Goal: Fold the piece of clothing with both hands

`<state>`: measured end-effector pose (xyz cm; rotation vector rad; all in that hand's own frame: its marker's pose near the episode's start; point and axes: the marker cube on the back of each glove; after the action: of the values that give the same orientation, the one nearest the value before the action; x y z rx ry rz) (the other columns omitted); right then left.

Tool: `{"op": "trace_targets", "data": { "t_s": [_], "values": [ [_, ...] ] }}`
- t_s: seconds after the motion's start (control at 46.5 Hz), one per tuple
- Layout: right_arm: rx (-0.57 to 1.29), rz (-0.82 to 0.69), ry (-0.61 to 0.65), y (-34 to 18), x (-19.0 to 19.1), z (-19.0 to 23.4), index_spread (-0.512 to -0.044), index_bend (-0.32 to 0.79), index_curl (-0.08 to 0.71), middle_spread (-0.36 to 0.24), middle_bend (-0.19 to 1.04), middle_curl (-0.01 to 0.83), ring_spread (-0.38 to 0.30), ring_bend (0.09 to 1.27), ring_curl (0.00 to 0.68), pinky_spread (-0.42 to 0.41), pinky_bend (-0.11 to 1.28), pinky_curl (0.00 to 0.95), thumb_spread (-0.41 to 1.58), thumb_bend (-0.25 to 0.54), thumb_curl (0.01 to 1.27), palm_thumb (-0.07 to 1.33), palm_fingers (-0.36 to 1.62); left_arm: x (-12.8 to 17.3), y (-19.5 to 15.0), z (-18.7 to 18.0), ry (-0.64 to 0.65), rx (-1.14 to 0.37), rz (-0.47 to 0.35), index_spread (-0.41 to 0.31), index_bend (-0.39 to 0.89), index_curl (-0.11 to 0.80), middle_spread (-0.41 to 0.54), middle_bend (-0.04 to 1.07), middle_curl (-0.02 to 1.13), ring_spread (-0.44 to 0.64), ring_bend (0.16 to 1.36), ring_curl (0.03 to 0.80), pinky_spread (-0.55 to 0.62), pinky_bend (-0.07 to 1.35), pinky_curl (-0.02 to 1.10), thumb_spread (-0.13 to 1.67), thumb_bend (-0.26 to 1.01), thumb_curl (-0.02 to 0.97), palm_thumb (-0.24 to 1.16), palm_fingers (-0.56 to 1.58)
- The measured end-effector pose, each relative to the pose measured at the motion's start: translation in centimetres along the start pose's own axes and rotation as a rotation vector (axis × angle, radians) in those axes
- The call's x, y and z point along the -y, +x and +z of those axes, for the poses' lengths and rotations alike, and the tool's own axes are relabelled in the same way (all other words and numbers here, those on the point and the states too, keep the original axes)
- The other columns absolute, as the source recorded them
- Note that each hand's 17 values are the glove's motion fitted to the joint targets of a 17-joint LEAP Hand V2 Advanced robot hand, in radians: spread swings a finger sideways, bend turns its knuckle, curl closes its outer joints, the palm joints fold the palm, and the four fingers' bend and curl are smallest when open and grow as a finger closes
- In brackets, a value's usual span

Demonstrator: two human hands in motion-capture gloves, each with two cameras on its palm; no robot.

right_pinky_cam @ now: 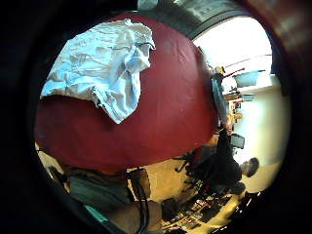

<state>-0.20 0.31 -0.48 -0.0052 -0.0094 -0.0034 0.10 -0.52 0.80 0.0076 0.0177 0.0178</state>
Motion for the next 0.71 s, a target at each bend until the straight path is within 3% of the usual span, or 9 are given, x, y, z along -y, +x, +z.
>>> {"op": "trace_targets", "data": {
  "t_s": [0.107,0.236,0.408,0.709],
  "values": [
    [0.013,0.000,0.009,-0.2,-0.3,-0.8,-0.269,0.20,0.140,0.018,0.16,0.073,0.108,0.23,0.087,0.208,0.50,0.180,0.77,0.233,0.11,0.37,0.27,0.6,0.0,0.9,0.004,-0.009,0.008,-0.082,0.12,0.084,-0.071,0.30,0.19,0.01,0.54,0.211,0.14,0.37,0.14,0.72,0.17,0.115,0.33,0.61],
    [0.023,-0.023,0.027,-0.2,-0.5,-1.4,-0.322,0.19,0.193,0.027,0.16,0.108,0.135,0.24,0.120,0.250,0.52,0.223,0.99,0.221,0.15,0.40,0.24,0.4,0.1,0.3,-0.005,-0.017,0.001,-0.099,0.13,0.126,-0.086,0.29,0.25,0.01,0.56,0.257,0.17,0.39,0.19,0.90,0.14,0.153,0.34,0.58],
    [-0.001,-0.026,0.020,-0.1,-1.1,-1.9,-0.349,0.18,0.241,0.031,0.16,0.145,0.153,0.24,0.153,0.273,0.53,0.256,1.13,0.185,0.19,0.41,0.22,0.4,0.1,-0.7,-0.001,-0.029,0.010,-0.108,0.13,0.167,-0.094,0.29,0.30,0.01,0.56,0.286,0.19,0.39,0.22,1.01,0.09,0.195,0.36,0.56],
    [0.000,-0.045,0.004,0.0,-1.0,-2.0,-0.365,0.17,0.287,0.033,0.16,0.192,0.164,0.25,0.198,0.284,0.55,0.294,1.20,0.109,0.24,0.44,0.19,0.7,-0.4,-1.7,0.009,-0.037,0.008,-0.112,0.13,0.215,-0.098,0.28,0.35,0.01,0.57,0.316,0.22,0.37,0.26,1.08,0.01,0.250,0.38,0.54]
  ]
}}
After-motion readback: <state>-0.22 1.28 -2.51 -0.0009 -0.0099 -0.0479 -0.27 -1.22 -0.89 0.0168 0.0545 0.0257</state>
